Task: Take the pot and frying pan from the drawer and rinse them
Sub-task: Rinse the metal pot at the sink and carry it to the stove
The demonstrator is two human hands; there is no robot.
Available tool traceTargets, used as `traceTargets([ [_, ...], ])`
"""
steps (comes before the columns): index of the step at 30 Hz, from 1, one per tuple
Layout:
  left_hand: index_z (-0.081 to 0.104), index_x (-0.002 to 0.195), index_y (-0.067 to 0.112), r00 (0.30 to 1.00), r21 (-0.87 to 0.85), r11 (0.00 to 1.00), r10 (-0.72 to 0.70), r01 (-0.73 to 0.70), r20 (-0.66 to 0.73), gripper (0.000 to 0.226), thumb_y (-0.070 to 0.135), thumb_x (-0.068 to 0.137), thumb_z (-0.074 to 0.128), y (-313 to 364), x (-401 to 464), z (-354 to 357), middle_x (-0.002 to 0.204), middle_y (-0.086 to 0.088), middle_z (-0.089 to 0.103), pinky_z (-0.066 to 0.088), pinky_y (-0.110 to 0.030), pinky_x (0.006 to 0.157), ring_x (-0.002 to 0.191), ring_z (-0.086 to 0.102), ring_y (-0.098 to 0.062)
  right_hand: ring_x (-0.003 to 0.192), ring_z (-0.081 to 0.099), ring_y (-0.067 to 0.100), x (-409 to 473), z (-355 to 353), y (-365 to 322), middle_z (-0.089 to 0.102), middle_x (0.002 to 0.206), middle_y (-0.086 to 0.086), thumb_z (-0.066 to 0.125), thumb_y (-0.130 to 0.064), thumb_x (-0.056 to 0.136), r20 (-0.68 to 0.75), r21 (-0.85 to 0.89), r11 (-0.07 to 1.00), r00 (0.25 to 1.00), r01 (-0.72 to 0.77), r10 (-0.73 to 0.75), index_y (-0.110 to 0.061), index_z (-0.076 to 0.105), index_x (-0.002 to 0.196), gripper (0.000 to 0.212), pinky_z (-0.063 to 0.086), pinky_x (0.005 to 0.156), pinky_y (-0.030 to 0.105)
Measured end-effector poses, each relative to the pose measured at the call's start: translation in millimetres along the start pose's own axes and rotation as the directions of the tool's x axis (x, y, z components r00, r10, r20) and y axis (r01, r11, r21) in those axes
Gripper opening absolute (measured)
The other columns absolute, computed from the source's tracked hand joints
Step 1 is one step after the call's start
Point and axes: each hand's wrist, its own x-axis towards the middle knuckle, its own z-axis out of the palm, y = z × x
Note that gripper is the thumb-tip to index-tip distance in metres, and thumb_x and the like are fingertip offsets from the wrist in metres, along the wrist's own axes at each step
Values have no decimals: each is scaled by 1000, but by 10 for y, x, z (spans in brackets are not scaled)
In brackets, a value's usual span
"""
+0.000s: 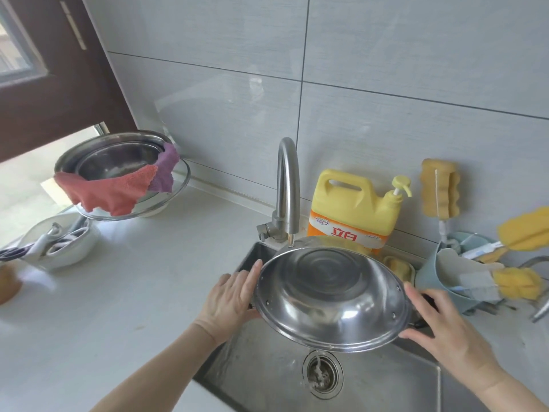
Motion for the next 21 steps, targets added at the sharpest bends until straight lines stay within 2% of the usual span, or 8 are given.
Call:
traceTargets([
  [4,32,139,-5,1000,-18,999,29,-29,-6,92,59,82,64,85,96,38,81,-6,62,49,-35,58,65,61,-21,65,63,22,-97,-59,89,45,107,4,98,-25,44,32,17,998,998,-54,54,-35,21,153,134,52,46,30],
  [6,32,139,-5,1000,-23,1000,8,-8,0,89,60,84,59,60,69,34,82,-6,63,49,-34,59,66,61,-22,63,63,22,-68,-38,54,44,106,4,99,-25,42,33,16,999,998,-52,51,-30,24,151,132,51,45,29],
  [13,23,144,-2,994,-13,995,-96,97,45,89,69,91,38,-319,-336,-57,82,-8,63,49,-36,59,66,62,-25,68,67,22,297,180,-306,45,108,5,100,-26,45,12,2,993,993,118,-118,-25,24,149,129,53,47,29],
  [18,22,146,-2,994,44,993,-108,108,-4,93,69,90,40,-614,-703,-131,83,-10,65,45,-37,67,71,65,-28,77,66,21,559,295,-622,55,105,11,98,-23,52,19,15,973,973,229,-230,-24,21,151,126,56,51,30],
  [21,17,151,0,994,37,994,-107,107,-8,100,64,82,52,-678,-816,-174,78,-7,65,47,-37,67,70,65,-28,76,66,23,639,328,-715,59,100,13,98,-21,51,10,14,963,963,270,-270,-21,29,148,120,56,51,31],
])
